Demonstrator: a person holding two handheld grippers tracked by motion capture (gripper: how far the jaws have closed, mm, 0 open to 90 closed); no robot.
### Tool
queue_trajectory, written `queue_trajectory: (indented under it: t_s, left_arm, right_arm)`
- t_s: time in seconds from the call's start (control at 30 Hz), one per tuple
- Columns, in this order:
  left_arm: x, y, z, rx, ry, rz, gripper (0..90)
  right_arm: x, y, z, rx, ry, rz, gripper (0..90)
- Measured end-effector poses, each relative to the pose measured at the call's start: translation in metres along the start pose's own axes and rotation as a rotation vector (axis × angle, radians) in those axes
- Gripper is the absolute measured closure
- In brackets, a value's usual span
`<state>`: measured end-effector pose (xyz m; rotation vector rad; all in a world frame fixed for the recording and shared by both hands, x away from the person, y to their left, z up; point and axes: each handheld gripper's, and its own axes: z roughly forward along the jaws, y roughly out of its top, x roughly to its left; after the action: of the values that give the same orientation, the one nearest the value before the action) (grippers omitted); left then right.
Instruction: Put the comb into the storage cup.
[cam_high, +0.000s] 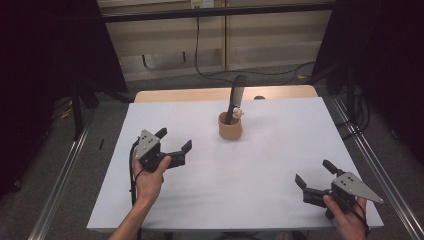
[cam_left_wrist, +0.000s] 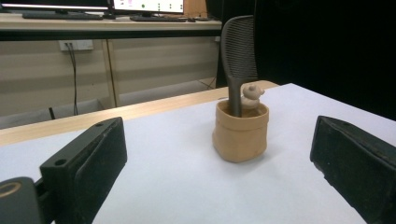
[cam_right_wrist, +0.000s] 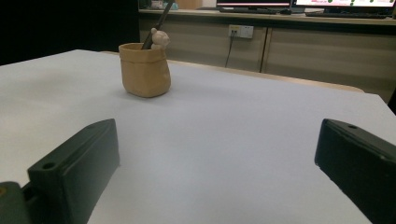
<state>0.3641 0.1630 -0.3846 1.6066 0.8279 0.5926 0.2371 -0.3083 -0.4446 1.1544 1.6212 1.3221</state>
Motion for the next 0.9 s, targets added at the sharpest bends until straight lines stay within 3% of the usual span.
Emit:
queue_trajectory:
  t_s: [0.37, 0.63, 0.9]
  left_arm:
    - [0.007, -0.015, -0.023, -0.017, 0.043, -0.022, 3.9]
    - [0.009, -0.023, -0.038, 0.008, 0.047, -0.032, 3.9]
    - [0.003, -0.034, -0.055, 0.019, 0.043, -0.003, 3.9]
  right_arm:
    - [0.000, 0.000, -0.002, 0.002, -0.008, 0.000, 0.0]
    - [0.000, -0.001, -0.004, 0.002, -0.014, 0.004, 0.0]
    - [-0.001, -0.001, -0.007, 0.000, -0.025, 0.002, 0.0]
